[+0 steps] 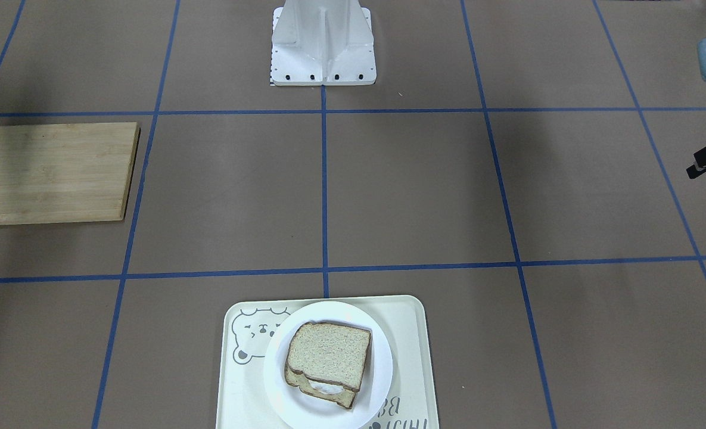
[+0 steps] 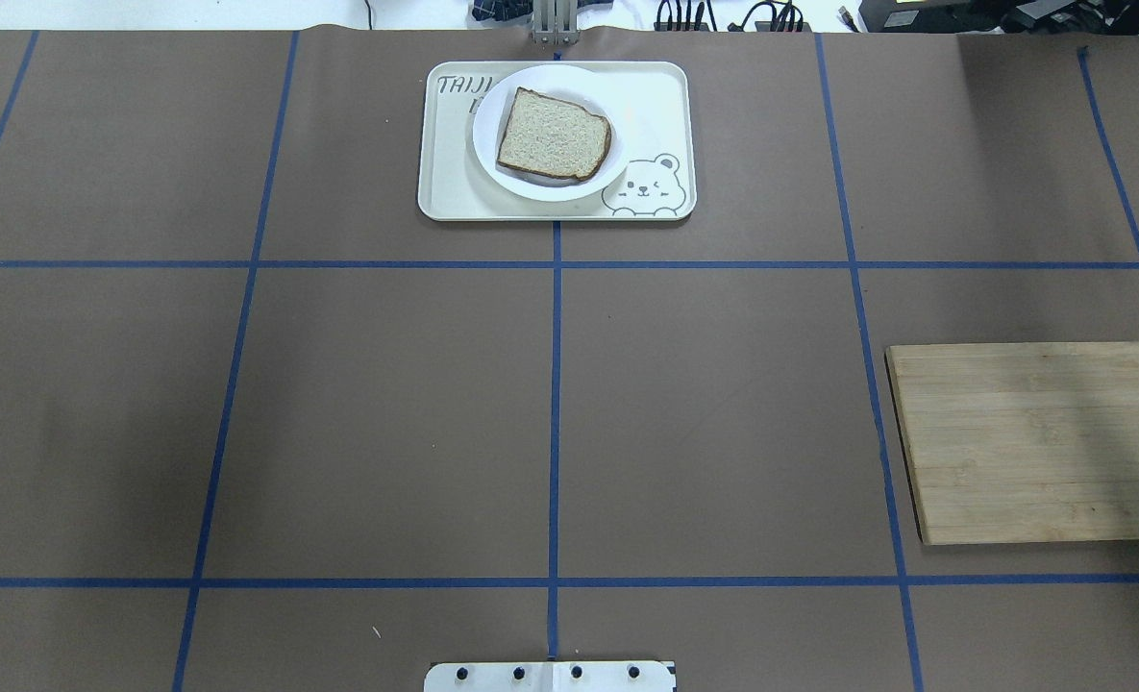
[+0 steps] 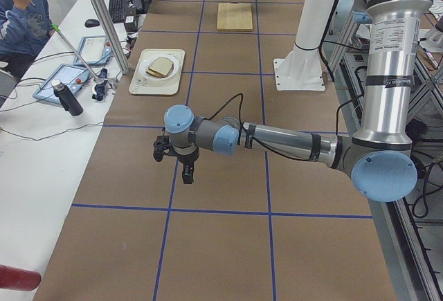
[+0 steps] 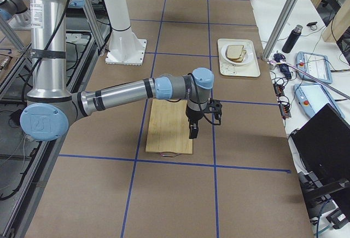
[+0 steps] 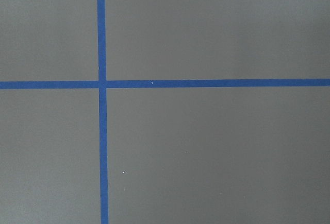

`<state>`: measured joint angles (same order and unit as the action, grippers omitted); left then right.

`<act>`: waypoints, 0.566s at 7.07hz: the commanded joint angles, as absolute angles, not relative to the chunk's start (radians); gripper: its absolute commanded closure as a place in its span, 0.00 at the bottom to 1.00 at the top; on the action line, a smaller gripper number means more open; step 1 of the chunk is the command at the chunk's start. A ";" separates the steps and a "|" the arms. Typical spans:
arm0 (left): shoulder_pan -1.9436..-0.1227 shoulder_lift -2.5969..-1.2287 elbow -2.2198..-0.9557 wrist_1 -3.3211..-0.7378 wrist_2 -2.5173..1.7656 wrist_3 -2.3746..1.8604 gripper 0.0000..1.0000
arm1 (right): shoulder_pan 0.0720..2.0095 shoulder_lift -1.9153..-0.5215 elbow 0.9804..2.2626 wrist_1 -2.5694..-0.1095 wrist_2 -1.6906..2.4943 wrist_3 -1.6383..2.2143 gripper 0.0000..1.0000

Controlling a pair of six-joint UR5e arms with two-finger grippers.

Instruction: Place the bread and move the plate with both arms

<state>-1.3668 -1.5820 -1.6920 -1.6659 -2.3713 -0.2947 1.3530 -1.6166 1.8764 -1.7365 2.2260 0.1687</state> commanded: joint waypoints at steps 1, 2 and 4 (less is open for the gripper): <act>-1.367 -1.582 -1.687 -1.666 -2.372 -0.290 0.02 | 1.353 -1.618 1.879 -1.736 2.250 0.169 0.00; -1.367 -1.582 -1.689 -1.666 -2.373 -0.290 0.02 | 1.354 -1.621 1.894 -1.738 2.255 0.169 0.00; -1.365 -1.597 -1.669 -1.667 -2.372 -0.296 0.02 | 1.351 -1.611 1.876 -1.736 2.252 0.170 0.00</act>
<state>-1.3658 -1.5859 -1.6794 -1.6669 -2.3719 -0.2914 1.3523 -1.6171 1.8817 -1.7368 2.2510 0.1704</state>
